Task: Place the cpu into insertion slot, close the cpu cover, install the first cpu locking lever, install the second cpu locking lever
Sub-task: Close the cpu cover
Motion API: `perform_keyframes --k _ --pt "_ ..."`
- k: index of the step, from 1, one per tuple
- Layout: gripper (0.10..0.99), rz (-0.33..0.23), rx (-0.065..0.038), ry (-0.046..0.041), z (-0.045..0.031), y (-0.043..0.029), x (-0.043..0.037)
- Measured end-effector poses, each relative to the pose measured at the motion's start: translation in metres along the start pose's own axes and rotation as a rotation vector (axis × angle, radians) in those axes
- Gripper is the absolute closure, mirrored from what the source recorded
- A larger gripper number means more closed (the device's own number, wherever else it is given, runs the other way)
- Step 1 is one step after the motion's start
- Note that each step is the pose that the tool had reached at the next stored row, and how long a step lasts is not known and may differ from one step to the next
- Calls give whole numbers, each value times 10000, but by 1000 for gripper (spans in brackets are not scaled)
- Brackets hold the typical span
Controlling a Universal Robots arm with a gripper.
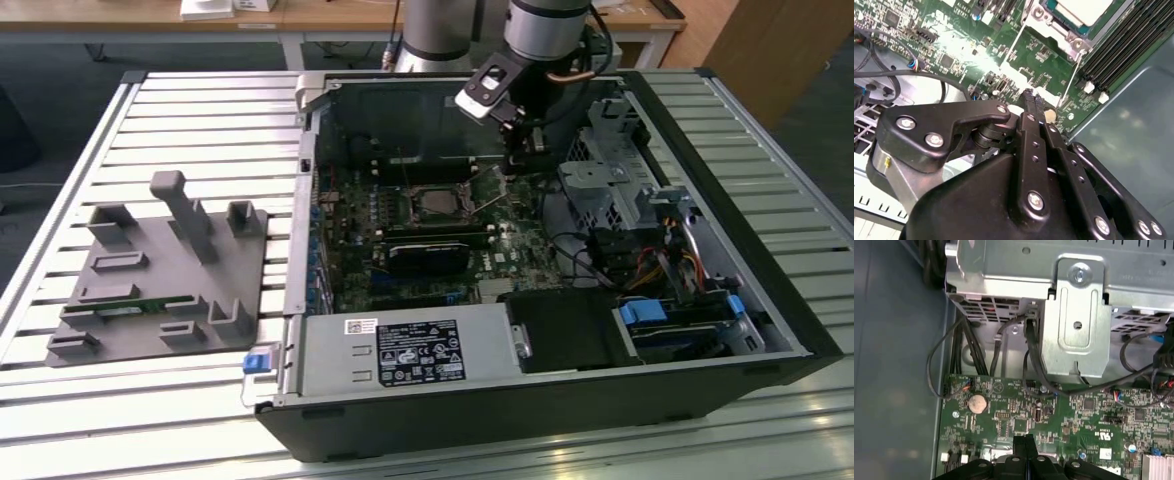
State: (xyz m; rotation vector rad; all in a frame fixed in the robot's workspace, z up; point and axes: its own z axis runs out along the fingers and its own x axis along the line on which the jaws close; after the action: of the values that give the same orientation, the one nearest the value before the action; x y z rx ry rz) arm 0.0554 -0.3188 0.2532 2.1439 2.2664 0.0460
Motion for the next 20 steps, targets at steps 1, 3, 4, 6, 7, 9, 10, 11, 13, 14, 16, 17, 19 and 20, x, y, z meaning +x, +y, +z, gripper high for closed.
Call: perform_keyframes --k 1,3,4,6,7,9,10,11,13,14,16,17,19,20 --pt "969 1 1 -4 1 12 0" --pt "969 2 1 -10 2 30 0" --pt "969 3 1 -13 3 38 0" --pt "969 2 2 -23 4 56 0" --pt "969 2 2 -27 6 64 0" --pt "969 1 5 -39 11 78 0" --pt "969 0 6 -47 13 85 0" --pt "969 1 8 -55 17 91 0" --pt "969 0 13 -74 24 102 0" --pt "969 1 16 -82 28 107 0" --pt "969 -1 22 -101 38 116 1" --pt "969 -1 28 -113 44 118 3" --pt "969 0 43 -126 63 120 7" --pt "969 -1 55 -130 73 120 8"
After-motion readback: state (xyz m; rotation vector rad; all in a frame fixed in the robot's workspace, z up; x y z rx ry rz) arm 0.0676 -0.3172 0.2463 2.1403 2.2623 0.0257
